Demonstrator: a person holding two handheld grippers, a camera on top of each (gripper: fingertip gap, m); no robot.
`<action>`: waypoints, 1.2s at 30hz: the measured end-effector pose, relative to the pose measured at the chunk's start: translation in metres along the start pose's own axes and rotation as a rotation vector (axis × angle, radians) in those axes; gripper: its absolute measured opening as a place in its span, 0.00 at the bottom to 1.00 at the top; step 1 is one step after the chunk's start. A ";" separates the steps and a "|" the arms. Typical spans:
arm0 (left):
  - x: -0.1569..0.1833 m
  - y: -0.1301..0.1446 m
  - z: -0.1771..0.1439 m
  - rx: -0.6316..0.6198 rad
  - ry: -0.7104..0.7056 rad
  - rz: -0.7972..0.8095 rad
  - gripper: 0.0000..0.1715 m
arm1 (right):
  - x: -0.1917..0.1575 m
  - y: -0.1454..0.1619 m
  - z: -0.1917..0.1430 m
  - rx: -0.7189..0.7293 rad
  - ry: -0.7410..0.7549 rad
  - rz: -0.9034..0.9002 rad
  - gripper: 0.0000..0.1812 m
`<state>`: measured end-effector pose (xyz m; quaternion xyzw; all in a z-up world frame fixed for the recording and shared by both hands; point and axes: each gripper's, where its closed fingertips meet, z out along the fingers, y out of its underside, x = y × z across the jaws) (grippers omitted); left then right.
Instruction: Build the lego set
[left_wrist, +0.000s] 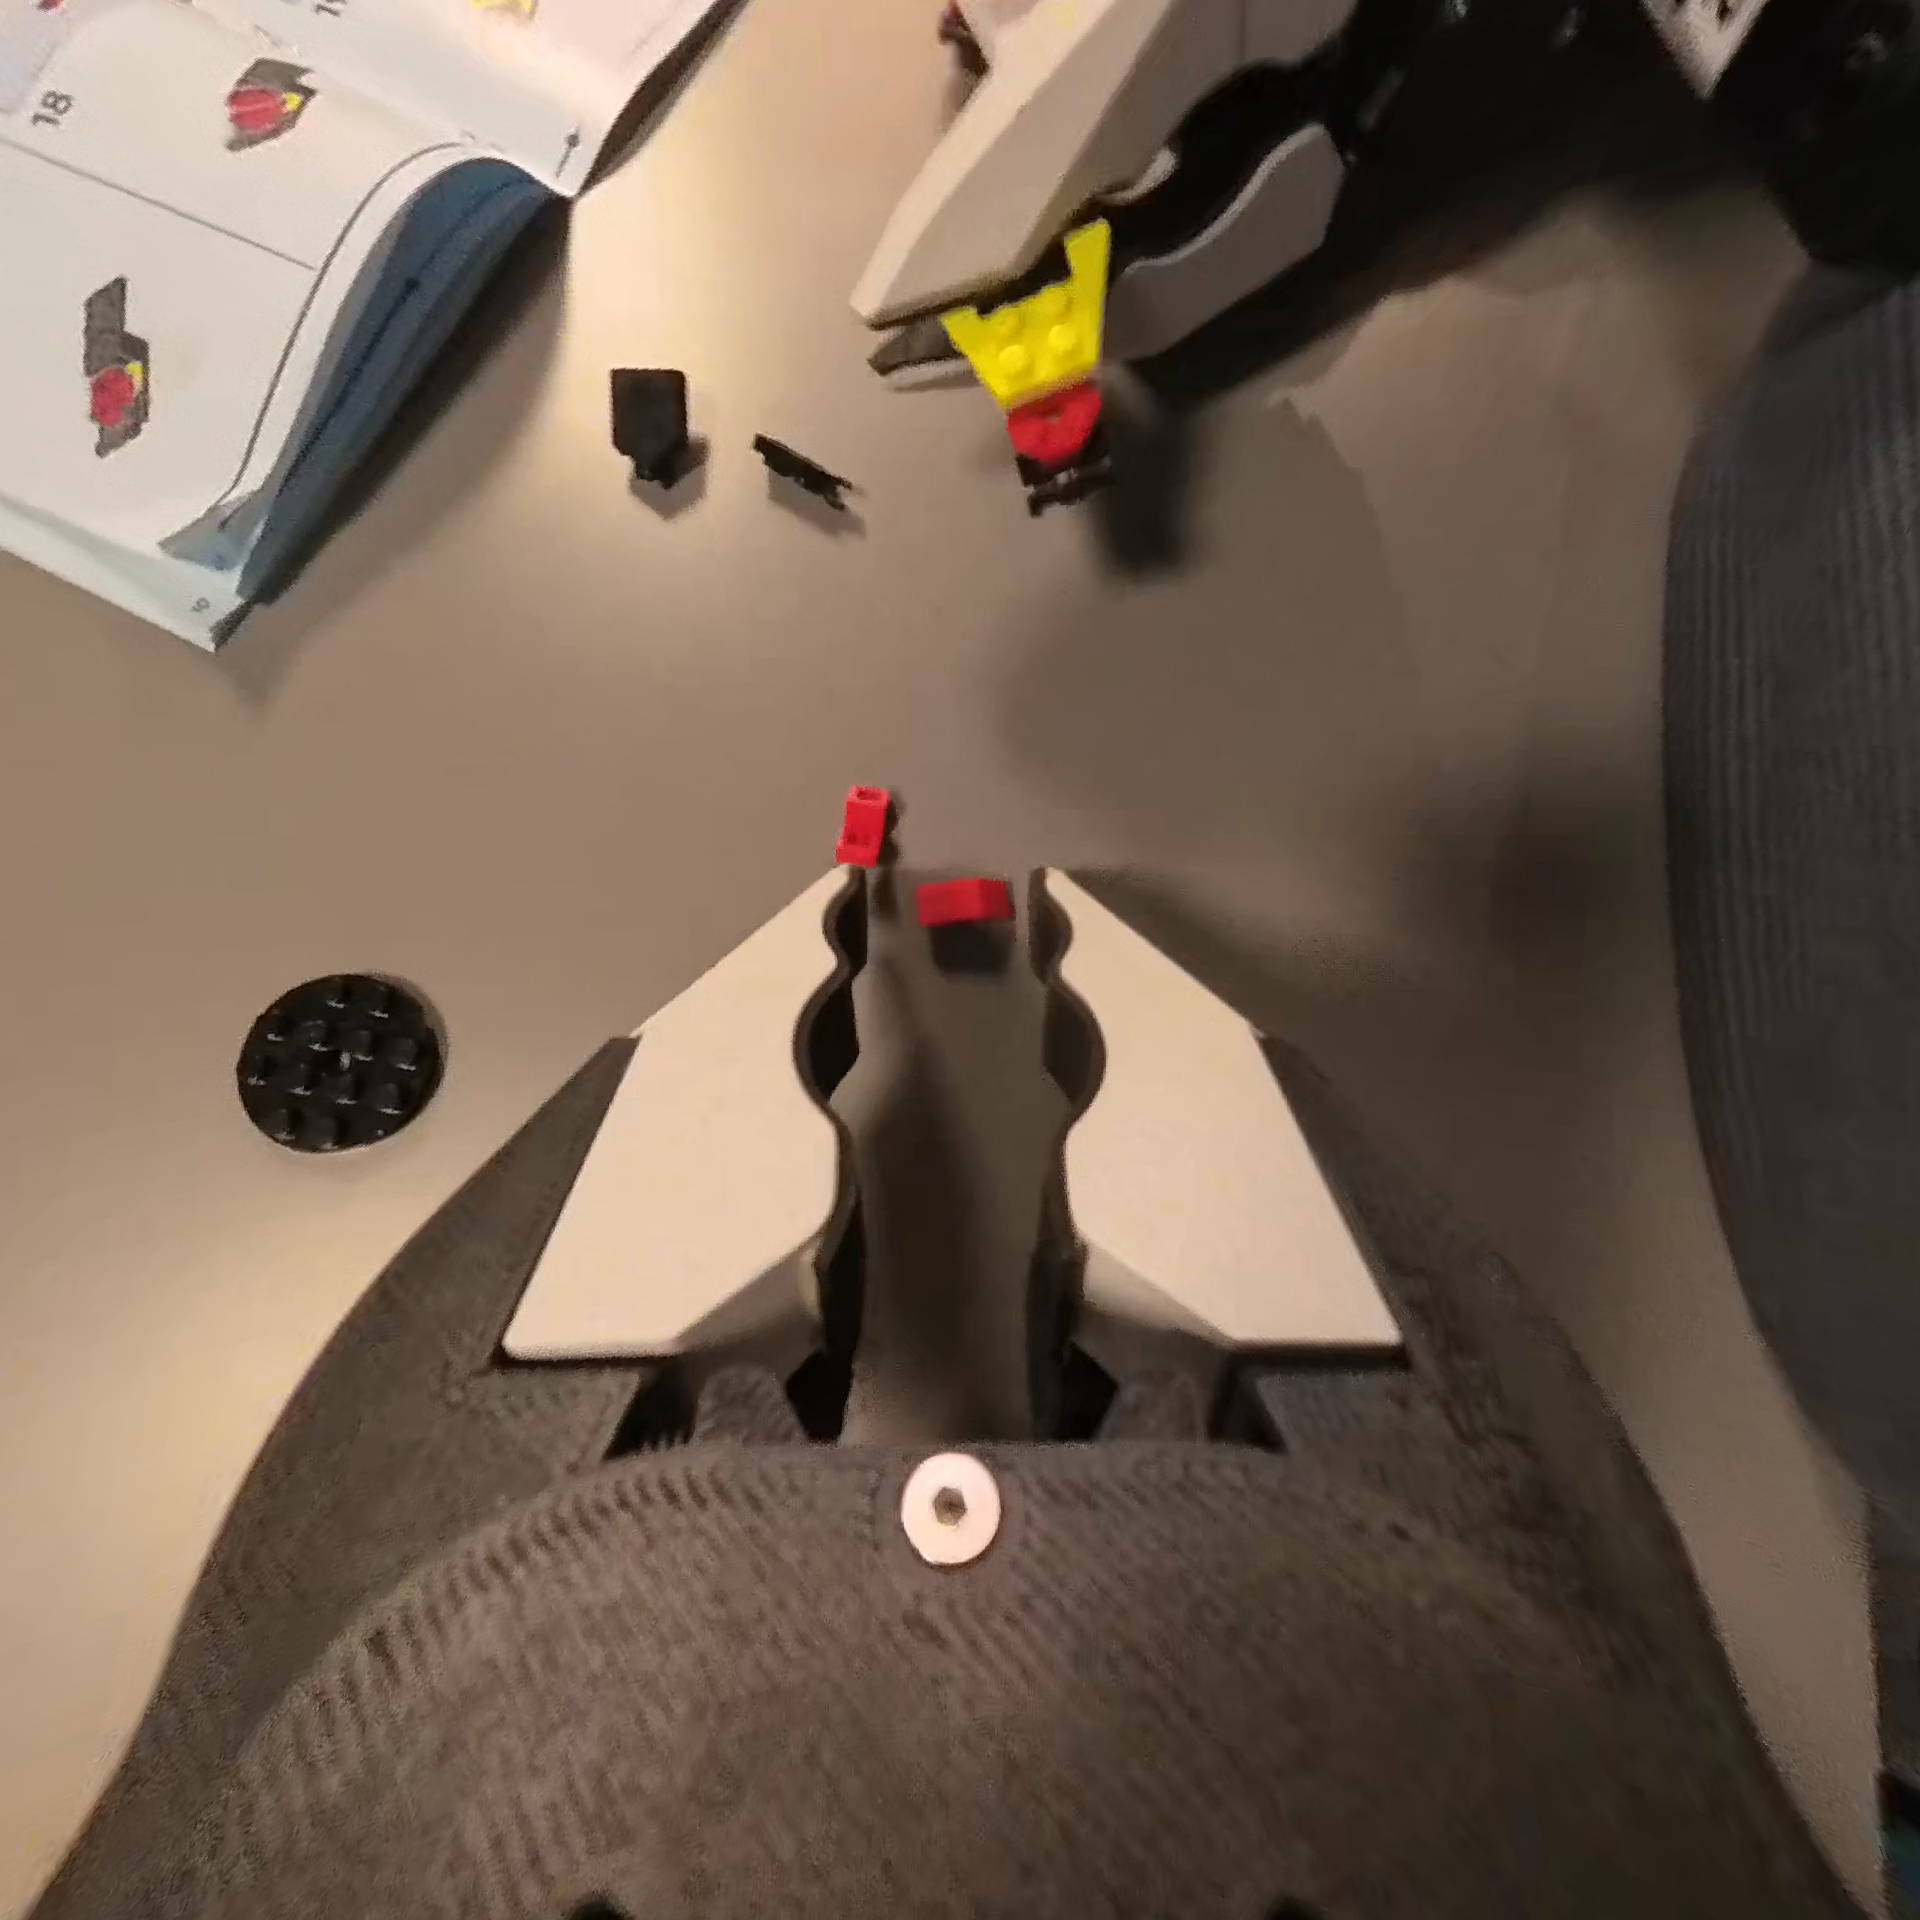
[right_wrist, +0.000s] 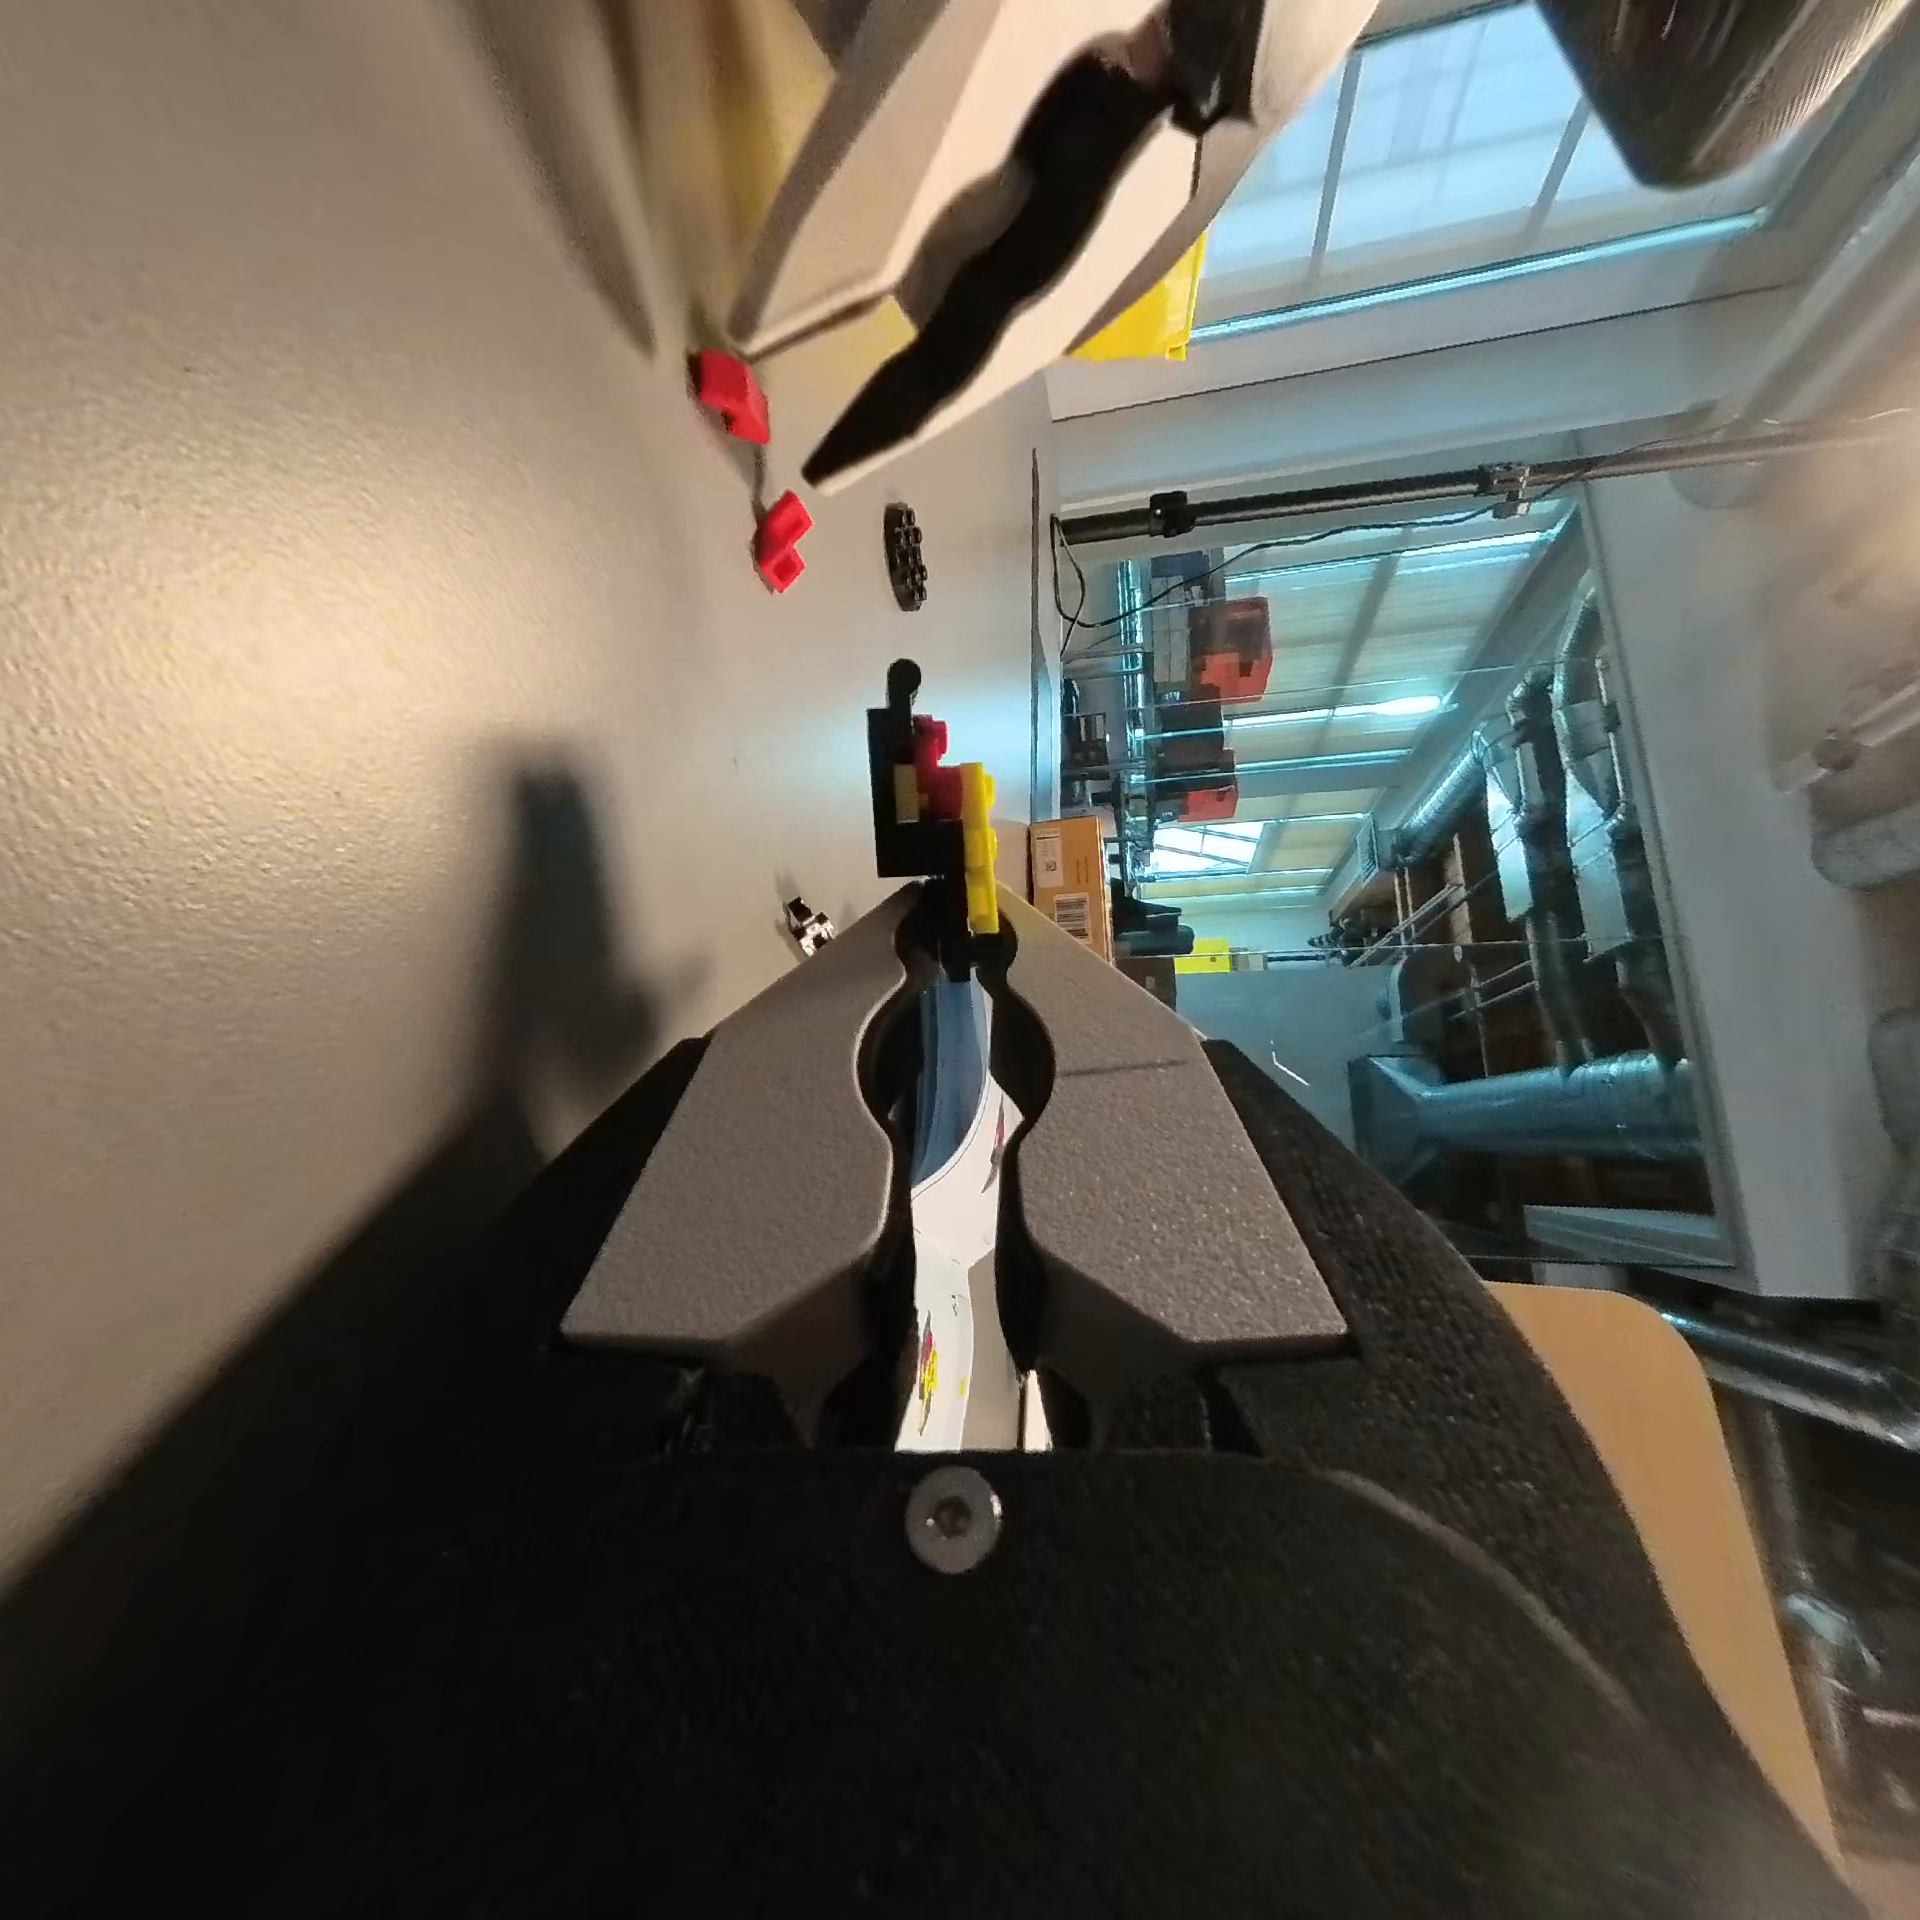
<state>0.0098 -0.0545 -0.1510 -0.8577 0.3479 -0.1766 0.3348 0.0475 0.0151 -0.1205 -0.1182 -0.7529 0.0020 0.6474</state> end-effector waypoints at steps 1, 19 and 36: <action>-0.001 -0.003 0.000 0.011 -0.011 -0.035 0.18 | 0.000 0.000 0.000 0.000 0.000 0.001 0.02; -0.011 0.007 0.001 0.067 -0.473 -0.243 0.24 | 0.002 -0.003 -0.002 0.007 0.014 0.002 0.02; -0.009 0.013 -0.007 0.099 -0.478 -0.291 0.18 | 0.002 -0.009 -0.005 0.032 0.012 -0.009 0.02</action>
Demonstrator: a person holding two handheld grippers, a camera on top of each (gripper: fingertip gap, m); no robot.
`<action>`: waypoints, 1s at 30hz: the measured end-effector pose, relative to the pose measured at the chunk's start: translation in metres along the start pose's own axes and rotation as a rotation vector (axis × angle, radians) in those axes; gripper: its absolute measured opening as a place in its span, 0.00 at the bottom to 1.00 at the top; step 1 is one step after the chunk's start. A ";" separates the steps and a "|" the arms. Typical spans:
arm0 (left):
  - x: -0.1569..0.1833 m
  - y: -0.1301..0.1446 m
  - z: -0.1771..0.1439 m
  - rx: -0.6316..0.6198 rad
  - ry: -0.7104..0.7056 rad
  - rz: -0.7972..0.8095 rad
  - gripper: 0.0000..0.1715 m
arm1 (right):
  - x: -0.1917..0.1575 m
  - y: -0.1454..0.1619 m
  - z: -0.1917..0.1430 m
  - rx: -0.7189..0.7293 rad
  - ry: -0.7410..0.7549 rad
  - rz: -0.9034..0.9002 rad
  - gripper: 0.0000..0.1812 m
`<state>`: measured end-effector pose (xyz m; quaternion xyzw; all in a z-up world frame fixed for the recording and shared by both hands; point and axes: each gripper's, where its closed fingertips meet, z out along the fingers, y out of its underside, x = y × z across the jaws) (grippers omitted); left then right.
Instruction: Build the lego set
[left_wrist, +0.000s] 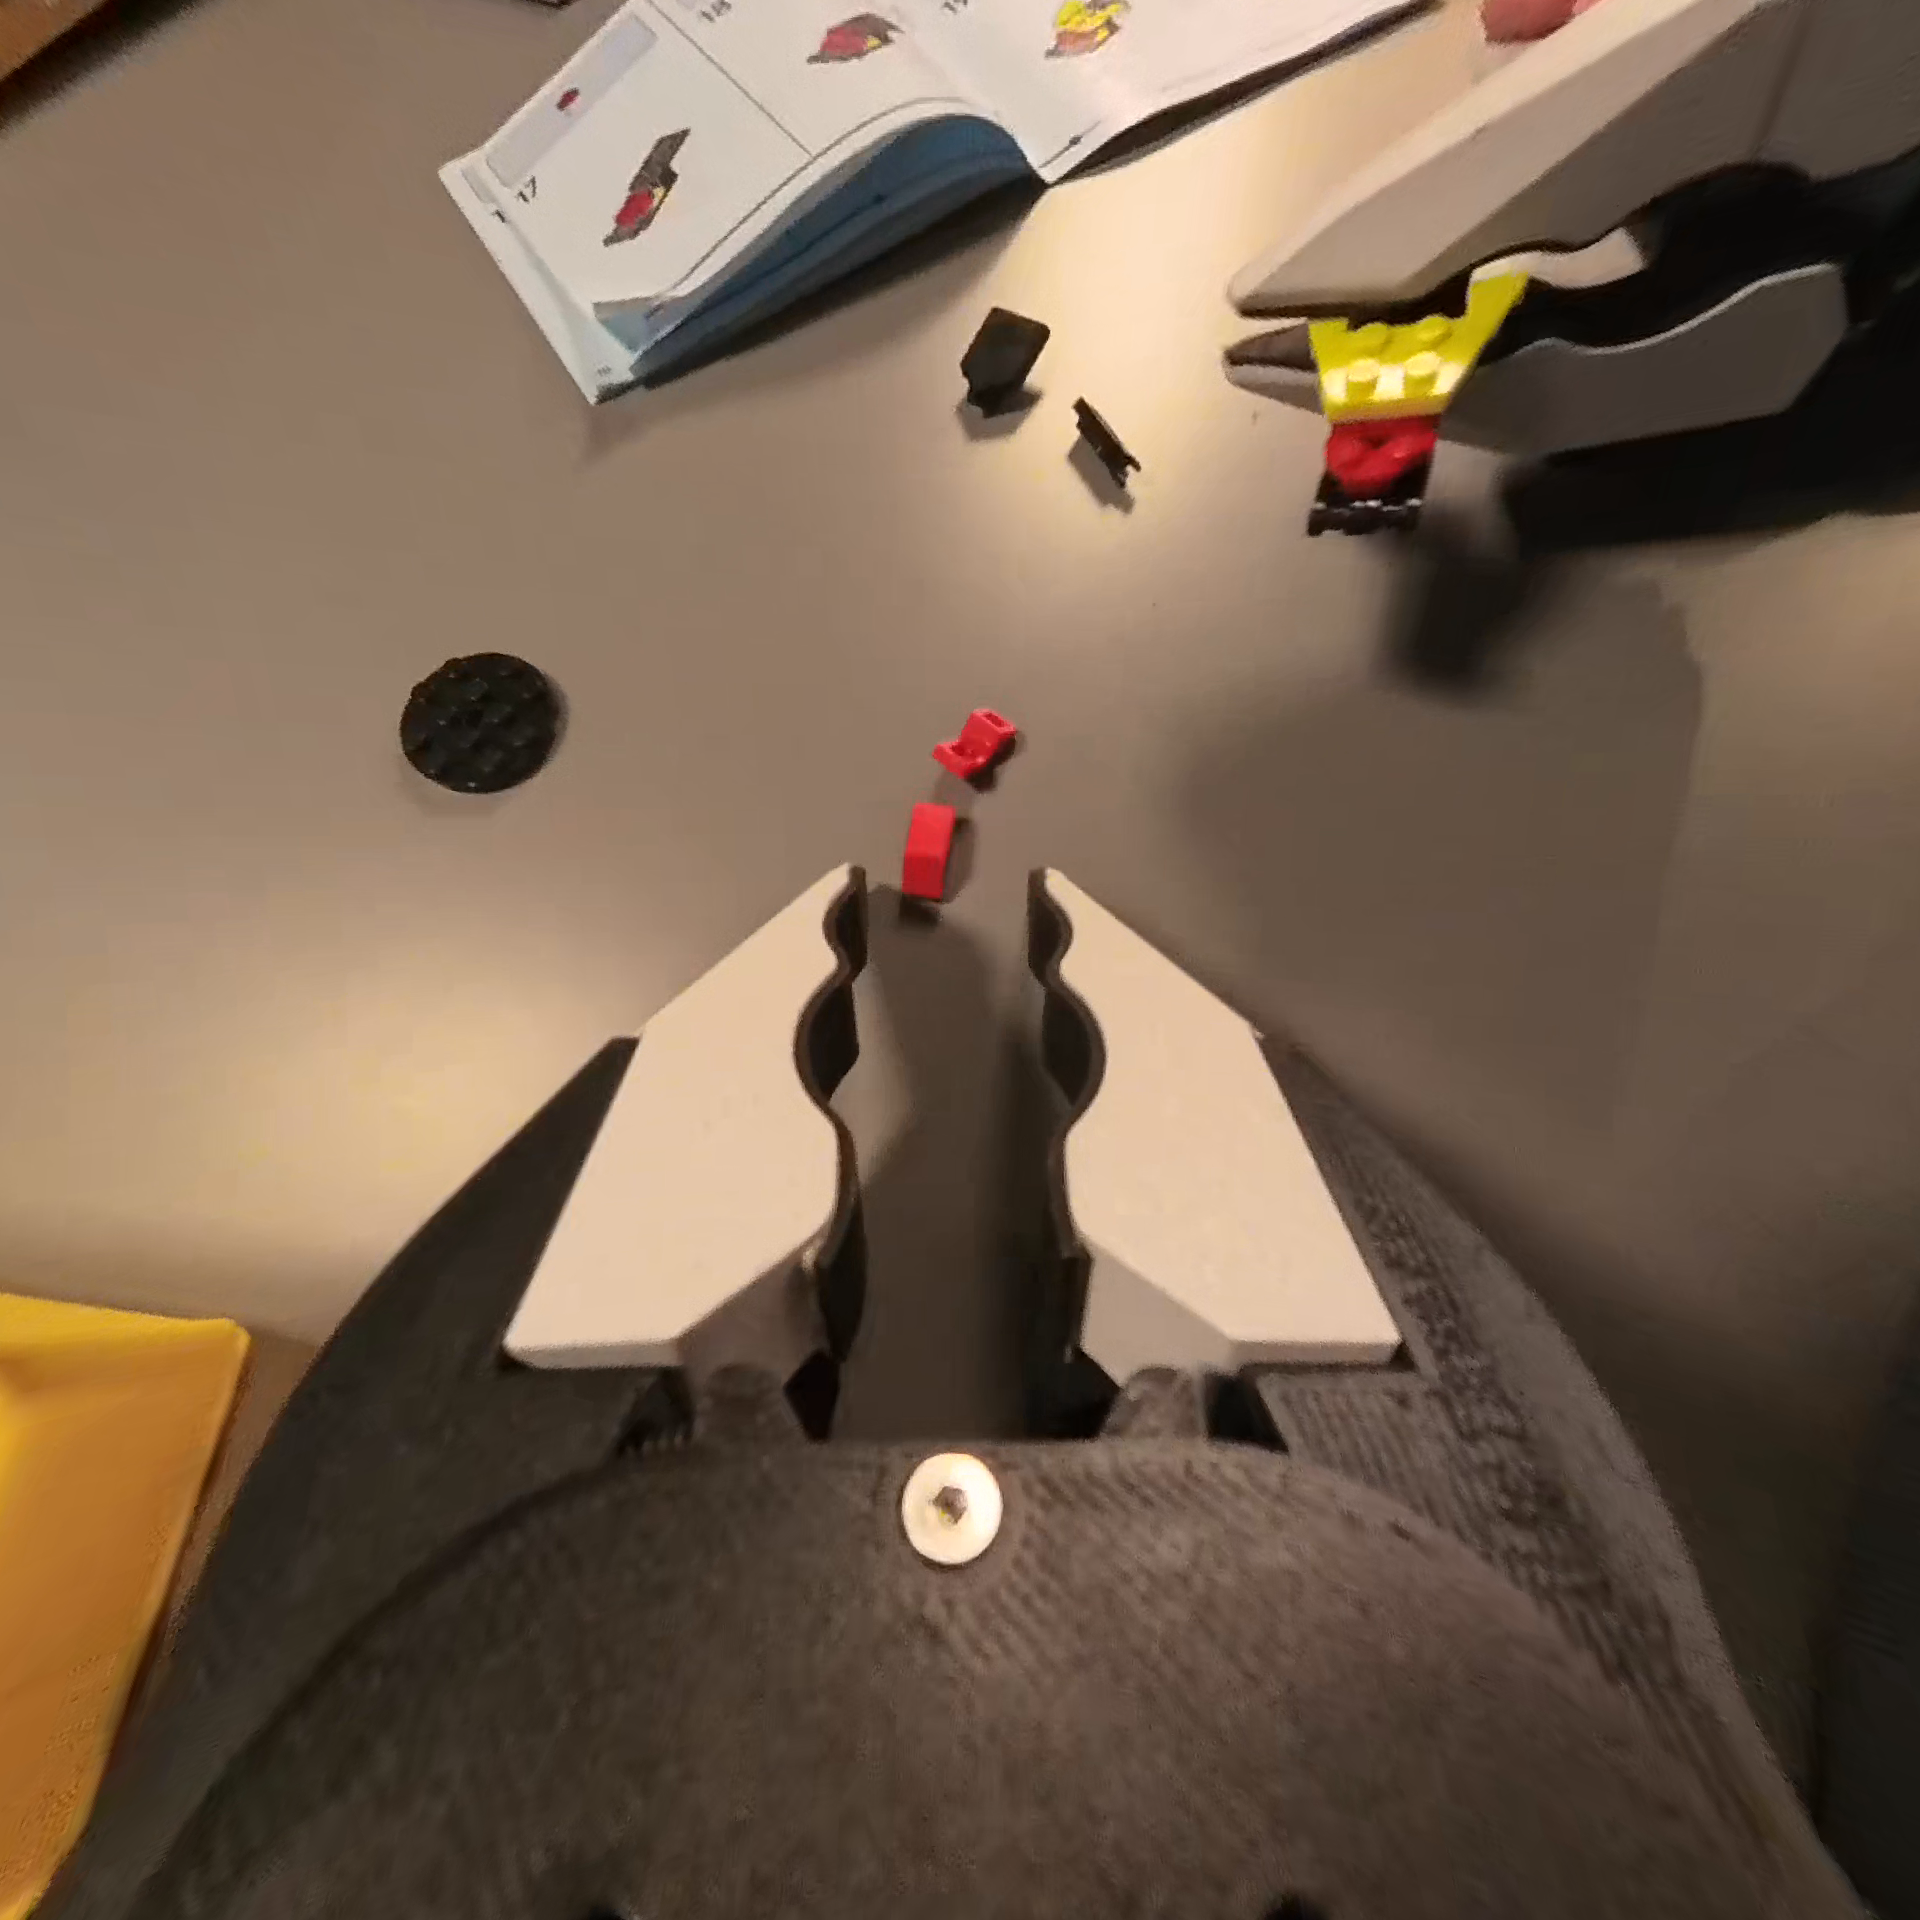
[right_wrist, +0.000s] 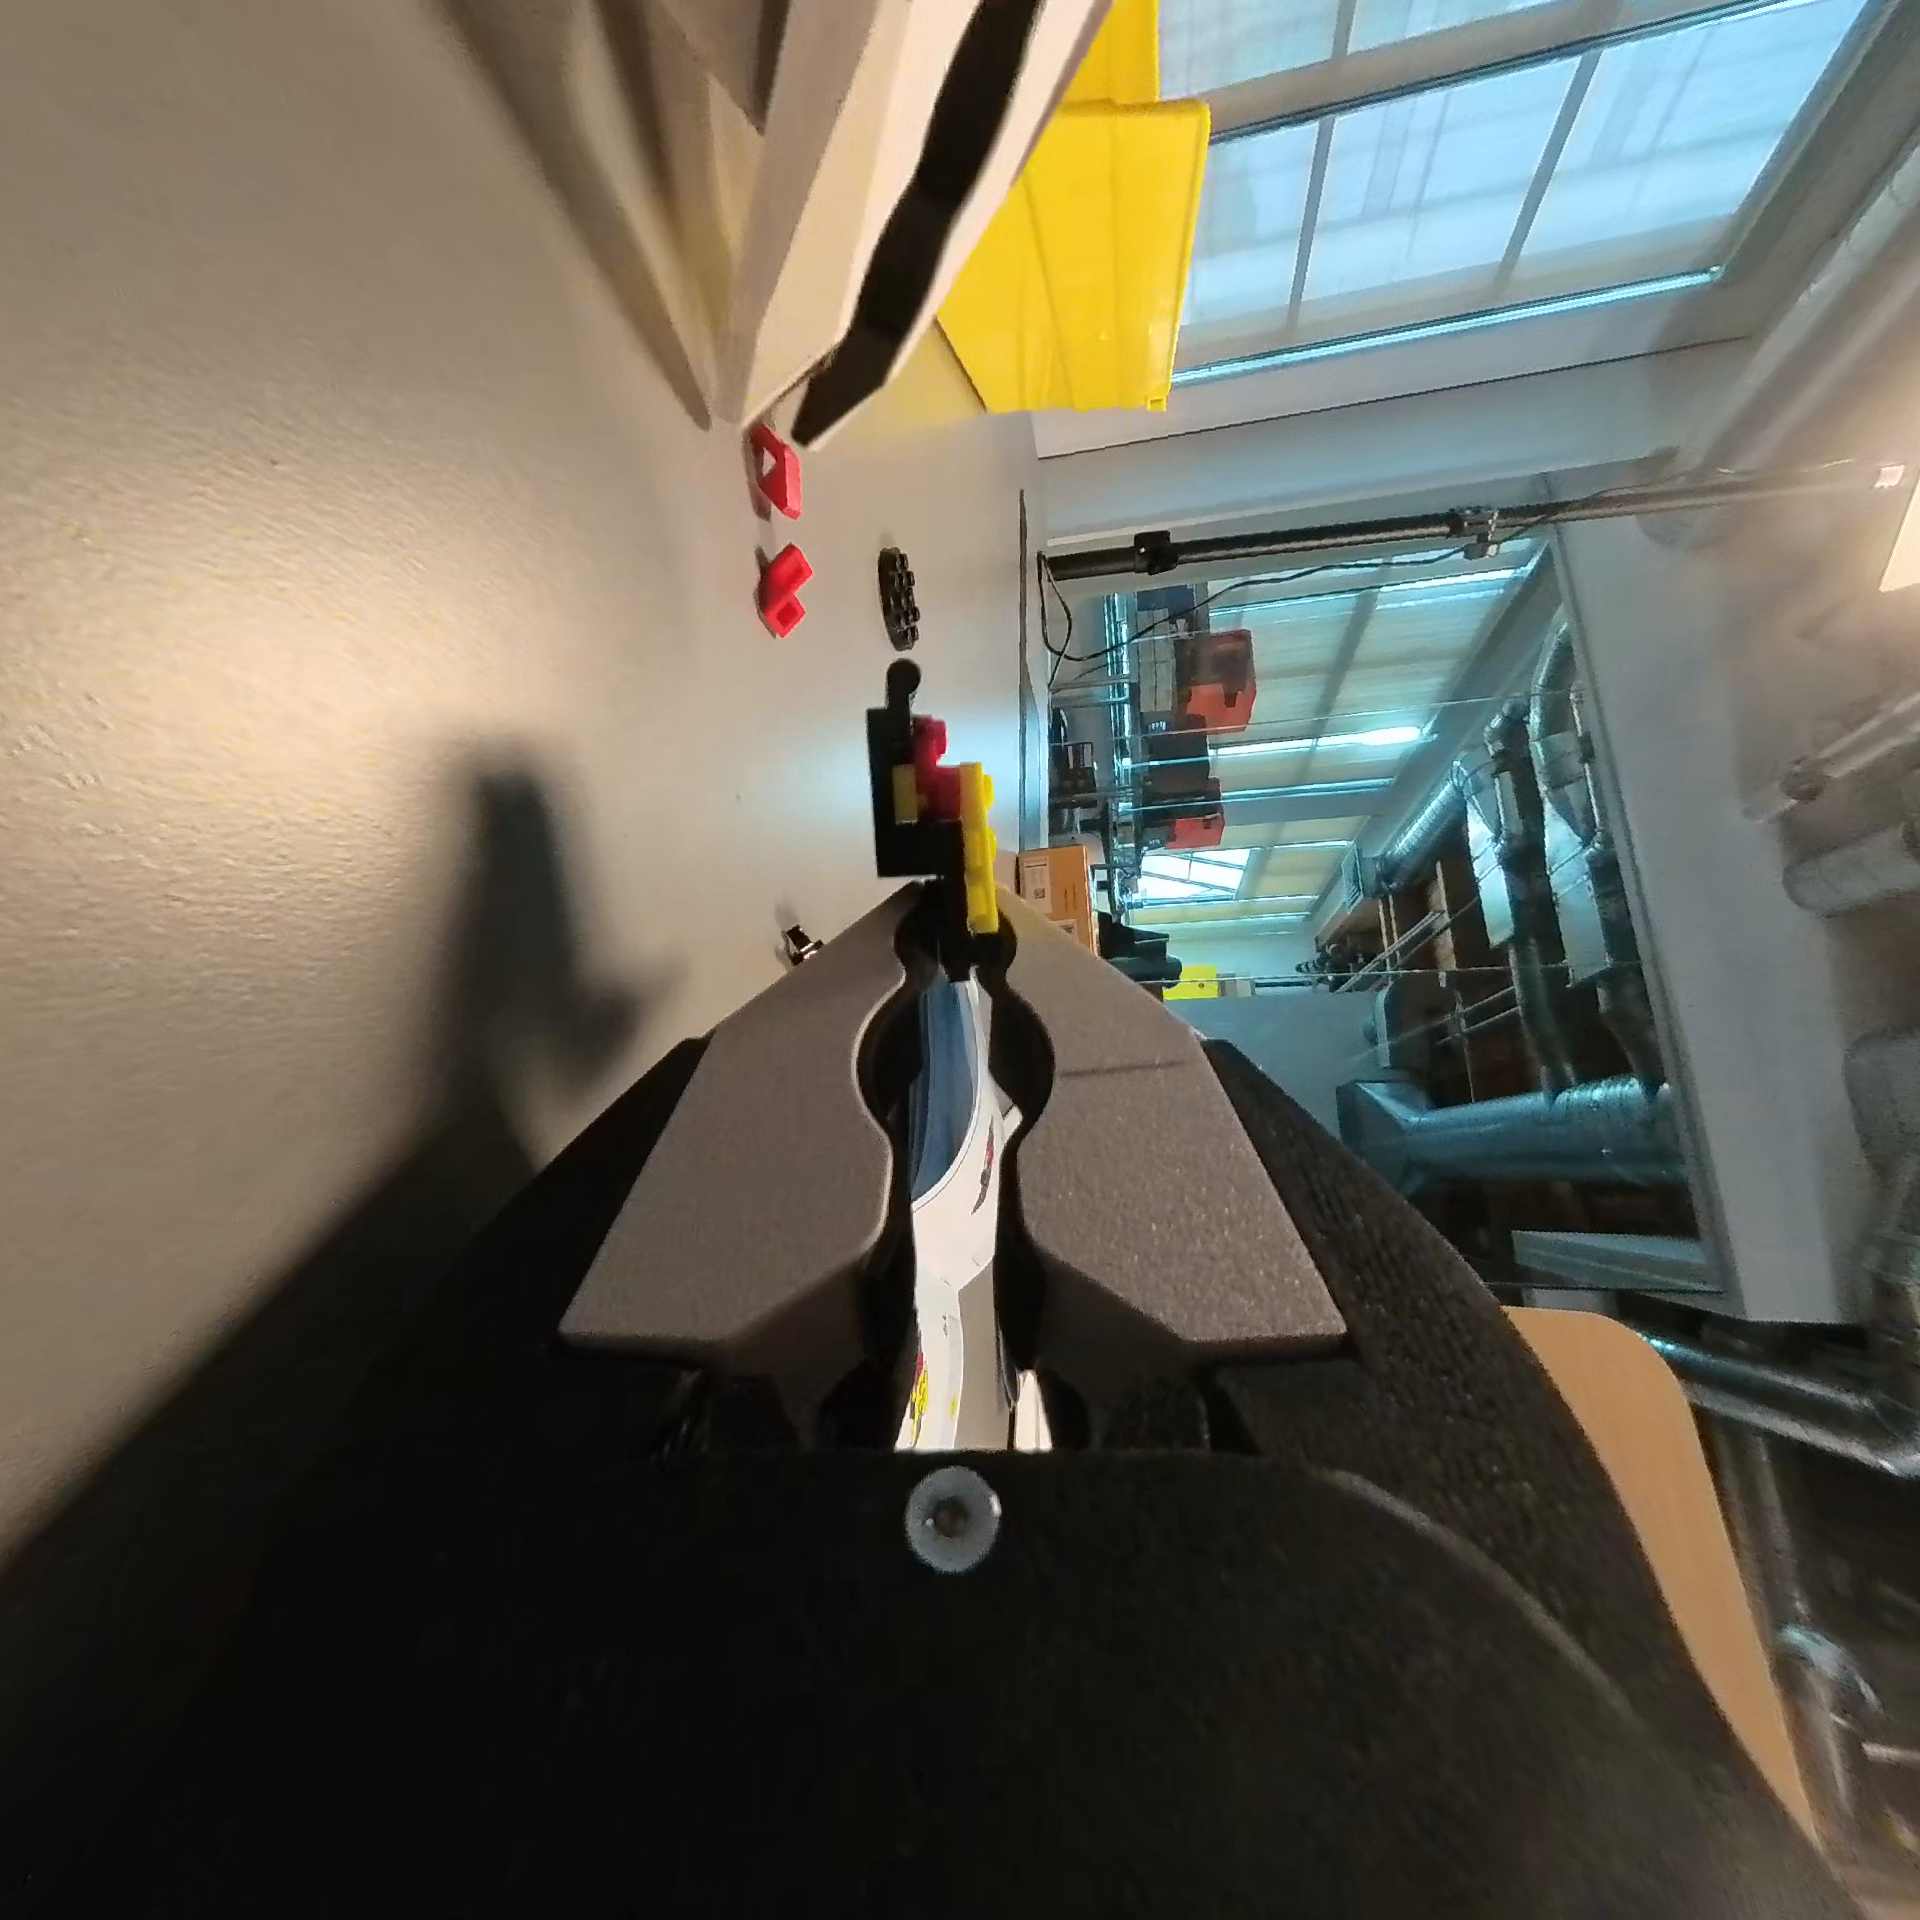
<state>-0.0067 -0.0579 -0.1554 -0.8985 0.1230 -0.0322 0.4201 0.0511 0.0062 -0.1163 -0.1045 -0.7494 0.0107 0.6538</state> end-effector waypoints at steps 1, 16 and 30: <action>-0.002 -0.001 0.001 0.002 0.014 -0.007 0.18 | 0.000 0.000 0.000 0.001 0.002 -0.002 0.02; 0.007 -0.003 0.007 -0.024 0.135 -0.015 0.05 | 0.001 0.000 0.000 0.002 0.004 -0.003 0.02; 0.057 -0.008 0.005 -0.032 0.340 0.090 0.17 | 0.001 0.000 0.000 0.005 0.003 0.007 0.02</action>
